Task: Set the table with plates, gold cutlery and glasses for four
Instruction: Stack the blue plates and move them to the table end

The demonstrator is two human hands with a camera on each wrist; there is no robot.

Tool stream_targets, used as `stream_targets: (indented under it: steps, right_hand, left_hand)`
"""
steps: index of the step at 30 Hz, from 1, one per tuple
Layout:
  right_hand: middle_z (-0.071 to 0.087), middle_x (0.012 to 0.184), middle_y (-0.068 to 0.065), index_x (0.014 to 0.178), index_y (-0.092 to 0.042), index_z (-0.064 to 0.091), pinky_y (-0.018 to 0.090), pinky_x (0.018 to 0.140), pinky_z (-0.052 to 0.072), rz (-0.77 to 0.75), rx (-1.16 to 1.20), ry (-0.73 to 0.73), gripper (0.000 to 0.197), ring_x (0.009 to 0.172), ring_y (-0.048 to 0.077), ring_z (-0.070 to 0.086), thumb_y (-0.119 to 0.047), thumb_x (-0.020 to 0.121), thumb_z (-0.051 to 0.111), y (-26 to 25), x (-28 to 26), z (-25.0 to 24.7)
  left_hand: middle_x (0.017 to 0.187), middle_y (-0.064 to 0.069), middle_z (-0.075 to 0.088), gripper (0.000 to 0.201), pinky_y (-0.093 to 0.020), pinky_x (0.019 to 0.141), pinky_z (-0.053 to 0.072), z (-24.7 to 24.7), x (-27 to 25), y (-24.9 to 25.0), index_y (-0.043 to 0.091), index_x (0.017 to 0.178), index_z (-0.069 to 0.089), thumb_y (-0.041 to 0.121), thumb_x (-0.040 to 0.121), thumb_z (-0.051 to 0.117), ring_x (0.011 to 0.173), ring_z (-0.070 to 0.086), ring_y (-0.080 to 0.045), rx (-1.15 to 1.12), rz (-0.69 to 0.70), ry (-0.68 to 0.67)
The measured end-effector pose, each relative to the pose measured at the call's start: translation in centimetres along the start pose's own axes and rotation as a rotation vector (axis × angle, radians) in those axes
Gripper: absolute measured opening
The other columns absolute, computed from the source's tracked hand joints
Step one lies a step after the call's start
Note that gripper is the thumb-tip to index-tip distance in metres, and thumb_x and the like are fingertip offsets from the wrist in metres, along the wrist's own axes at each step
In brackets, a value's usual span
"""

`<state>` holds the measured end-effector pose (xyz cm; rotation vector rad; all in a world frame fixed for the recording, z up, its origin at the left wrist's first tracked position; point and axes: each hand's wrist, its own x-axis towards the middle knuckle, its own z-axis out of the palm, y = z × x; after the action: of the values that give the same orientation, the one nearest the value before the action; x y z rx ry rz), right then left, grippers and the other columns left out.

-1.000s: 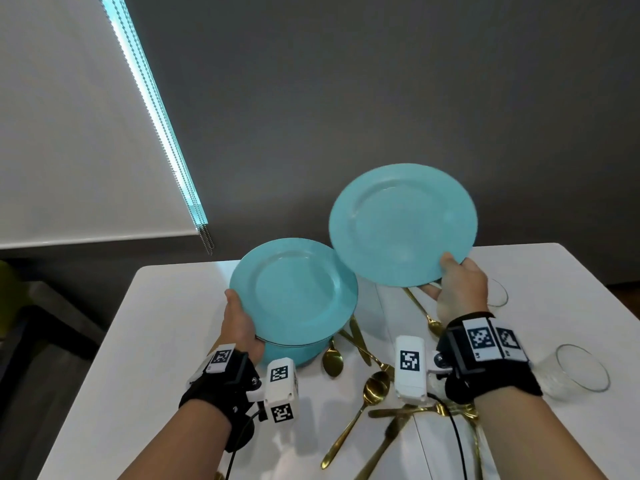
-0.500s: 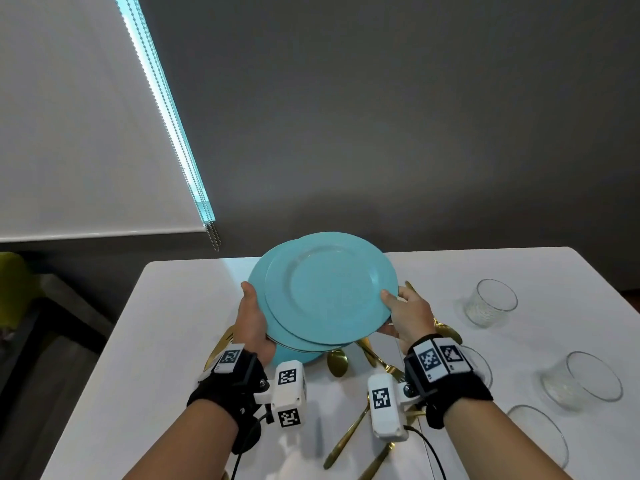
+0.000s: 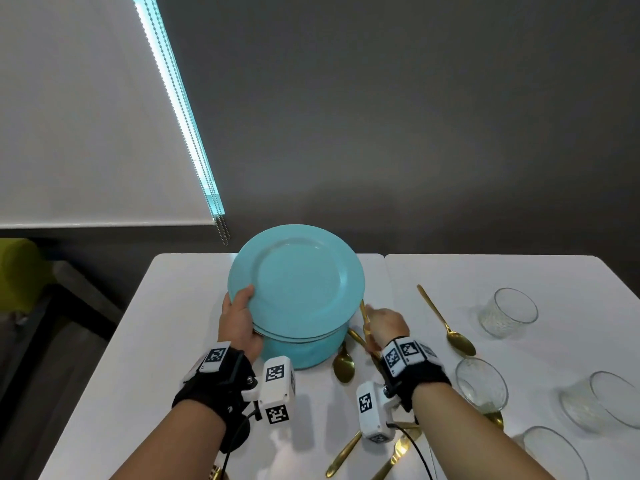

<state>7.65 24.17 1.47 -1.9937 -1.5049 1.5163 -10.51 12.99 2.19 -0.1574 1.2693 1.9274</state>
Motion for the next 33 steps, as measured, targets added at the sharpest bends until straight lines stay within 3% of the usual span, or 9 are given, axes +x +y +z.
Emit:
stream_targets:
  steps: [5, 9, 13, 16, 18, 20, 23, 27, 33]
  right_hand:
    - [0.056, 0.067, 0.002, 0.071, -0.009, 0.051, 0.022, 0.049, 0.042, -0.008, -0.273, -0.072, 0.022, 0.071, 0.025, 0.061, -0.022, 0.088, 0.057, 0.6, 1.2, 4.3]
    - [0.054, 0.127, 0.014, 0.13, 0.0, 0.041, 0.032, 0.089, 0.046, -0.013, -0.267, -0.051, 0.052, 0.116, 0.029, 0.056, -0.024, 0.089, 0.061, 0.7, 1.2, 5.9]
    - [0.044, 0.139, 0.017, 0.139, 0.0, 0.034, 0.033, 0.097, 0.041, -0.038, -0.264, -0.083, 0.058, 0.125, 0.03, 0.047, -0.019, 0.09, 0.06, 1.5, 1.7, 6.5]
    - [0.054, 0.12, 0.011, 0.121, -0.005, 0.048, 0.03, 0.083, 0.042, -0.01, -0.253, -0.098, 0.039, 0.116, 0.027, 0.054, -0.017, 0.087, 0.062, 1.6, 2.2, 6.6]
    - [0.058, 0.082, 0.003, 0.084, -0.009, 0.053, 0.023, 0.064, 0.043, 0.025, -0.259, -0.06, 0.014, 0.081, 0.022, 0.061, -0.015, 0.081, 0.066, 1.3, 2.1, 6.4]
    - [0.049, 0.063, 0.0, 0.071, -0.009, 0.048, 0.021, 0.055, 0.042, 0.044, -0.213, -0.036, 0.021, 0.064, 0.02, 0.053, -0.015, 0.078, 0.067, 1.0, 2.1, 5.9]
    - [0.057, 0.077, 0.003, 0.096, -0.005, 0.056, 0.02, 0.049, 0.04, 0.035, -0.11, -0.087, 0.022, 0.069, 0.021, 0.055, -0.017, 0.08, 0.066, 1.0, 2.1, 4.8]
    - [0.053, 0.063, 0.005, 0.08, -0.009, 0.057, 0.022, 0.042, 0.038, -0.09, 0.089, -0.145, 0.01, 0.048, 0.018, 0.048, -0.013, 0.088, 0.052, 0.7, 1.6, 2.6]
    - [0.063, 0.095, 0.024, 0.073, -0.009, 0.057, 0.054, 0.075, 0.055, -0.218, 0.301, 0.048, 0.019, 0.082, 0.033, 0.063, -0.017, 0.088, 0.048, -0.3, 0.3, -3.4]
  left_hand:
    - [0.112, -0.005, 0.062, 0.021, -0.034, 0.07, 0.051, -0.5, 0.2, 1.0, 0.022, 0.112, 0.052, 0.014, 0.093, 0.048, 0.087, 0.062, -0.02, -0.014, 0.027, 0.041]
    - [0.107, -0.002, 0.064, 0.025, -0.036, 0.076, 0.052, -1.0, 0.0, 1.4, 0.022, 0.116, 0.052, 0.013, 0.094, 0.047, 0.09, 0.063, -0.02, -0.039, 0.034, 0.033]
    - [0.105, 0.0, 0.066, 0.018, -0.036, 0.078, 0.052, -1.5, -0.1, 1.5, 0.025, 0.103, 0.057, 0.013, 0.094, 0.047, 0.09, 0.063, -0.02, -0.037, 0.036, 0.038]
    - [0.103, 0.0, 0.066, 0.019, -0.035, 0.076, 0.052, -1.9, -0.3, 1.4, 0.024, 0.106, 0.056, 0.012, 0.094, 0.047, 0.089, 0.063, -0.019, -0.037, 0.043, 0.048]
    - [0.103, 0.0, 0.065, 0.02, -0.036, 0.076, 0.052, -2.3, -0.6, 1.3, 0.024, 0.109, 0.055, 0.013, 0.094, 0.047, 0.089, 0.063, -0.019, -0.042, 0.042, 0.048]
    - [0.103, 0.0, 0.065, 0.019, -0.036, 0.077, 0.051, -2.6, -0.9, 1.4, 0.025, 0.104, 0.056, 0.012, 0.094, 0.046, 0.089, 0.062, -0.019, -0.053, 0.04, 0.037]
    - [0.105, 0.0, 0.065, 0.021, -0.037, 0.079, 0.051, -2.9, -1.4, 1.4, 0.028, 0.103, 0.056, 0.012, 0.095, 0.045, 0.09, 0.062, -0.02, -0.064, 0.03, 0.006]
    - [0.114, -0.002, 0.063, 0.025, -0.039, 0.085, 0.05, -2.8, -2.1, 1.5, 0.026, 0.117, 0.053, 0.014, 0.098, 0.042, 0.096, 0.061, -0.02, -0.076, 0.035, -0.044]
    - [0.128, -0.006, 0.057, 0.039, -0.043, 0.087, 0.05, -1.9, -2.7, 2.1, 0.022, 0.137, 0.042, 0.019, 0.098, 0.043, 0.099, 0.06, -0.023, -0.123, 0.007, -0.028]
